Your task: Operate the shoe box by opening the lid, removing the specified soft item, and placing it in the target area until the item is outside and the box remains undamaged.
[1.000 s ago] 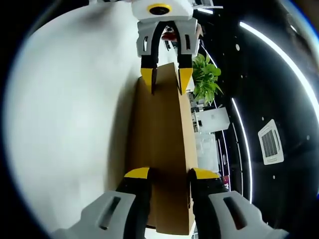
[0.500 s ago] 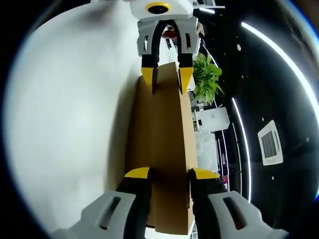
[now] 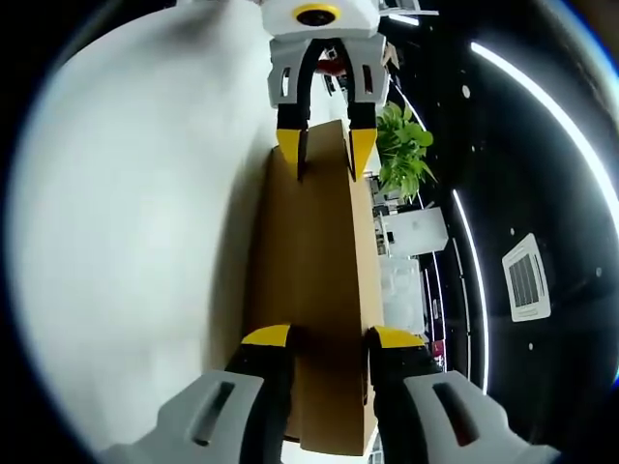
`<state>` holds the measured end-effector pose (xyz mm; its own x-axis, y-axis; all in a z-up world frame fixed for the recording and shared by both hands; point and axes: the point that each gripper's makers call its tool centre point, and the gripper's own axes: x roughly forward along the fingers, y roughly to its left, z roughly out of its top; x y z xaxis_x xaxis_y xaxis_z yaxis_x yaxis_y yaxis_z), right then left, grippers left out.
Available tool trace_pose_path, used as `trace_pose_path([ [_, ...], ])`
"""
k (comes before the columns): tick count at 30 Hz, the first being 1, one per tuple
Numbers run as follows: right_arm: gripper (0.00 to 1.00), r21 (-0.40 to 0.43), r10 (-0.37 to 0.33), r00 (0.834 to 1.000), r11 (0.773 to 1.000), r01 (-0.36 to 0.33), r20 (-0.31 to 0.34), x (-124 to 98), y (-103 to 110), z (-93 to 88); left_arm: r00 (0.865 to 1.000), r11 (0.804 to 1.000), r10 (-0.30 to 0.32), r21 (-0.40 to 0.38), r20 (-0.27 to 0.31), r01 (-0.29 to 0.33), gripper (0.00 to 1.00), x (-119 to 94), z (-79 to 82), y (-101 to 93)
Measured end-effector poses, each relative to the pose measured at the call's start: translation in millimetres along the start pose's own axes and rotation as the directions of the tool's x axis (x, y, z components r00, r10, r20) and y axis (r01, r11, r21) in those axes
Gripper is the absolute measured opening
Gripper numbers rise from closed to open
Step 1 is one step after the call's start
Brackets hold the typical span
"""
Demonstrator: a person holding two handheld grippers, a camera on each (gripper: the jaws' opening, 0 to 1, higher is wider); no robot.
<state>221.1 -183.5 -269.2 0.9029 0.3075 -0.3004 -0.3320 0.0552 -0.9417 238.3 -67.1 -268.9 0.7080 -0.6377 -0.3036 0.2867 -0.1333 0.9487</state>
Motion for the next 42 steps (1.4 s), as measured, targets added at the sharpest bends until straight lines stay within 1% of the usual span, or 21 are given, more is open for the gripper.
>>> trace_pose_path([
  [17, 0.29, -0.006, 0.013, 1.0, 1.0, -0.013, 0.0, -1.0, -3.5, 0.1, 1.0, 0.999, -0.026, -0.036, 0.009, 0.026, 0.3, 0.9, 0.6, 3.8],
  [31, 0.29, -0.01, 0.019, 1.0, 1.0, -0.019, -0.002, -3.1, -5.6, 2.1, 0.999, 0.998, -0.035, -0.055, 0.017, 0.036, 0.3, -2.0, 0.7, 5.6],
  [42, 0.29, -0.008, 0.025, 1.0, 1.0, -0.025, 0.0, -2.9, -6.5, 1.7, 0.999, 0.996, -0.045, -0.07, 0.022, 0.046, 0.29, -0.2, 0.2, 6.7],
])
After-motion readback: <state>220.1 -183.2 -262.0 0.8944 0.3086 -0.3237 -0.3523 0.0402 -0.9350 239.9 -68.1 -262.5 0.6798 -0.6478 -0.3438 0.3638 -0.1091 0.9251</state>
